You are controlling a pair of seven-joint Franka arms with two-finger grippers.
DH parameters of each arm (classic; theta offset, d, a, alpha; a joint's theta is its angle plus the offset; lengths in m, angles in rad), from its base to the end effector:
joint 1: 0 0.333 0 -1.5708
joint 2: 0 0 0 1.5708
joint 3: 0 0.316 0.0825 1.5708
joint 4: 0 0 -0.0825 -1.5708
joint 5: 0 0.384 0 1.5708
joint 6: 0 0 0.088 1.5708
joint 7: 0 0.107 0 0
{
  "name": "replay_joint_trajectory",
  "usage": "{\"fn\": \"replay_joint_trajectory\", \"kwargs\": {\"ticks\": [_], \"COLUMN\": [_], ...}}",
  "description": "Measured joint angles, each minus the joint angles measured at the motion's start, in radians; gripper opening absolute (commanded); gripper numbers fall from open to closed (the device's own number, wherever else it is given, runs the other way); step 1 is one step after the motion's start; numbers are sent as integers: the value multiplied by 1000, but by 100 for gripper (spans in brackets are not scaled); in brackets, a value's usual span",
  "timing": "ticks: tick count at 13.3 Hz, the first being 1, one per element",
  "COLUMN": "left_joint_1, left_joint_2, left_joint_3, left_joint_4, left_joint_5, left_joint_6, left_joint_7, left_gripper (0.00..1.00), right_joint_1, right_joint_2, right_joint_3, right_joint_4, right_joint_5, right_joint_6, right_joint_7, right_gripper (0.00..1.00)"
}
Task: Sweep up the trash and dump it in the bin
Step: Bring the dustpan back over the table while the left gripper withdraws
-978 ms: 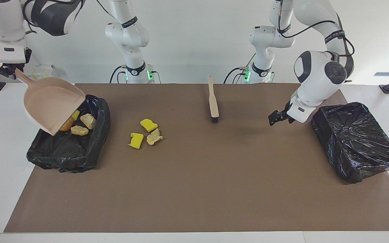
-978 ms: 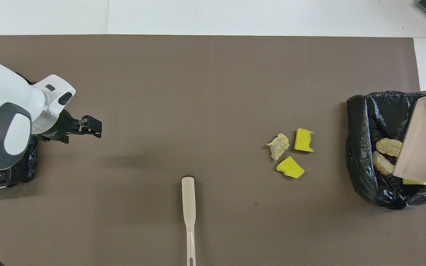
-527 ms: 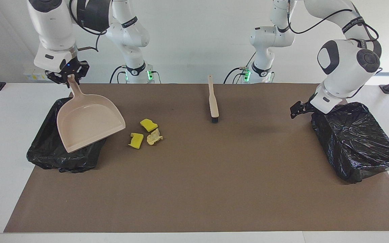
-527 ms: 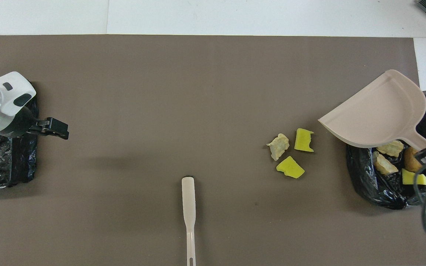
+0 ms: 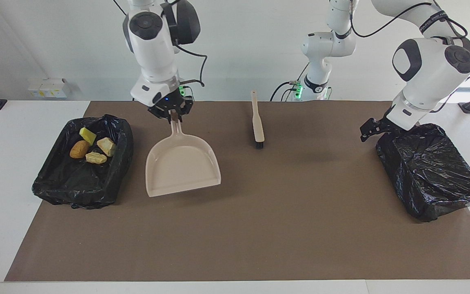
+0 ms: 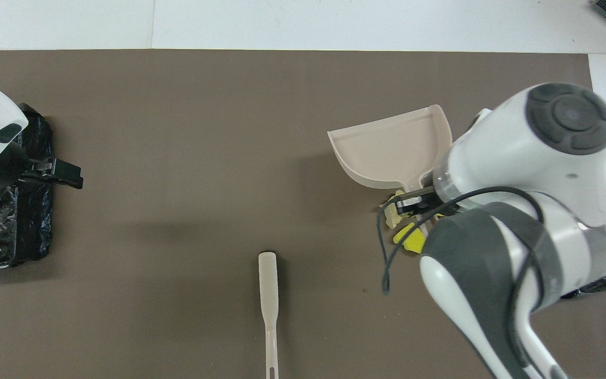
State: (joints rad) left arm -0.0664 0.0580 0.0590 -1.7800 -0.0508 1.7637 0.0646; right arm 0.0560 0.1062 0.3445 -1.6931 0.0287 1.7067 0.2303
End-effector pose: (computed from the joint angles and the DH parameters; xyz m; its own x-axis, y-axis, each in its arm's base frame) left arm 0.5726 -0.0094 0.5088 0.9955 -0.0620 -0.0712 -0.0585 -0.9970 0.0503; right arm 0.5405 0.2233 0.5208 0.9813 0.1654 -0.0987 0.1619 -0.9859 -0.0423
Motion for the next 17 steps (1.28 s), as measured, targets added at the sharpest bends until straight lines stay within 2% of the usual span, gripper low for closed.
{"fn": "replay_joint_trajectory", "kwargs": {"ticks": [2,4,7,10,14,15,17], "left_joint_1": [-3,-6,-4,-4,-4,-4,-4], "left_joint_2": [-6,-29,-66,-68,-82,-90,-102], "left_joint_3": [-13,-19,-12,-11,-15,-14,-13], "left_joint_4": [28,59,57,57,59,59,58], "left_joint_5": [27,33,36,36,36,37,37], "left_joint_6": [-53,-101,-135,-135,-135,-136,-136], "left_joint_7": [1,2,8,10,56,65,73], "left_gripper": [100,100,100,100,100,100,100], "right_joint_1": [116,202,282,320,320,320,319], "right_joint_2": [120,227,327,387,406,409,417], "right_joint_3": [0,-1,-6,-6,-8,-9,-10], "right_joint_4": [71,123,147,150,151,149,139], "right_joint_5": [2,2,-21,-96,-102,-103,-103], "right_joint_6": [96,195,302,348,388,398,418], "right_joint_7": [176,270,356,429,430,430,430], "right_gripper": [0,0,0,0,0,16,57]}}
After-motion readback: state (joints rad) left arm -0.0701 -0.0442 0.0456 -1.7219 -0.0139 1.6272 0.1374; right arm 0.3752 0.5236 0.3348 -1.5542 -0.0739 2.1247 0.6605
